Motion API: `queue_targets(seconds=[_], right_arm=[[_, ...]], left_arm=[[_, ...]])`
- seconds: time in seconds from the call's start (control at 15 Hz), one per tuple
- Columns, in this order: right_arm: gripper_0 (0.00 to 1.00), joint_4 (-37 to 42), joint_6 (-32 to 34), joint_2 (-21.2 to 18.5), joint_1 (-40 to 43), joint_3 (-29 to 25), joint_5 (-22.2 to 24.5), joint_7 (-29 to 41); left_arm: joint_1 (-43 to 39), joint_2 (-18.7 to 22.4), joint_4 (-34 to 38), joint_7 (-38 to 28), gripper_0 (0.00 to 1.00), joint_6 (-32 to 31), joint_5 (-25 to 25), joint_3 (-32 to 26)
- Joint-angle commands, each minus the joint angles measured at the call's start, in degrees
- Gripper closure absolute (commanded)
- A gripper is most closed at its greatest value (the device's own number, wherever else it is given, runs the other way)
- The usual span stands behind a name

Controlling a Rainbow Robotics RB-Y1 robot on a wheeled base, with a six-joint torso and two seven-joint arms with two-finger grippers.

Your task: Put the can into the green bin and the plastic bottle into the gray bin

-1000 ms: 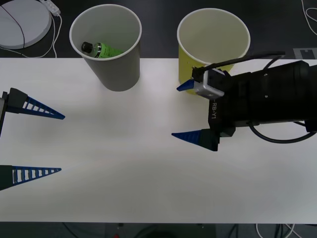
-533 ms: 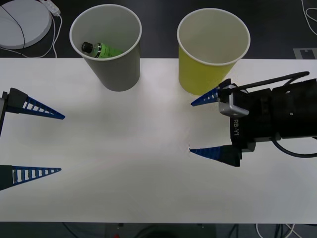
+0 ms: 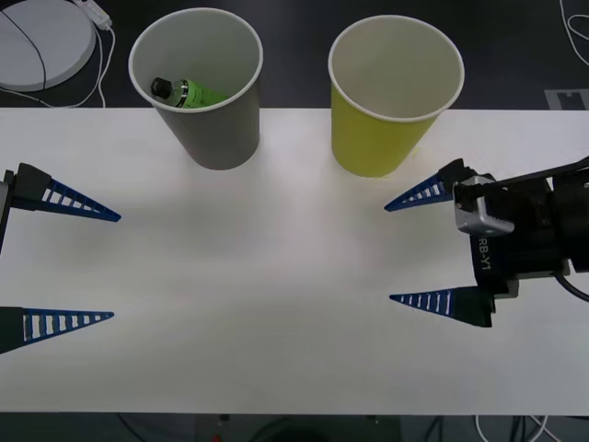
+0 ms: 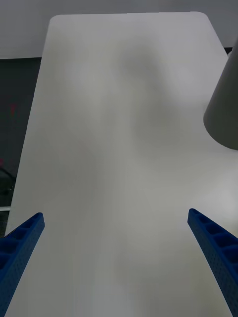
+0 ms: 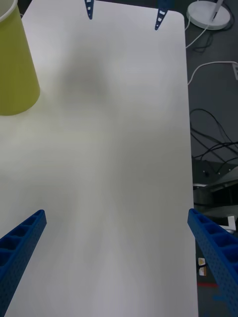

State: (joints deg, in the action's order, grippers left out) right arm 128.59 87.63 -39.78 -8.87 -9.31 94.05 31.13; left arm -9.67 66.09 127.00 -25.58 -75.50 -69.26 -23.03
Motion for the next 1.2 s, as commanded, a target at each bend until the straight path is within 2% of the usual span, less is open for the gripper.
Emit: queue_targets(seconds=[0.07, 0.67, 1.2], right_arm=[[0.0, -0.1, 2.4, 0.1, 0.8, -2.6, -1.7, -0.5], [0.0, 0.0, 2.4, 0.1, 3.6, -6.1, -4.7, -2.2], [0.0, -0.1, 2.4, 0.1, 4.1, -6.6, -5.1, -2.5]], left_arm=[[0.0, 0.0, 0.0, 0.0, 0.0, 0.0, 0.0, 0.0], [0.0, 0.0, 0.0, 0.0, 0.0, 0.0, 0.0, 0.0], [0.0, 0.0, 0.0, 0.0, 0.0, 0.0, 0.0, 0.0]])
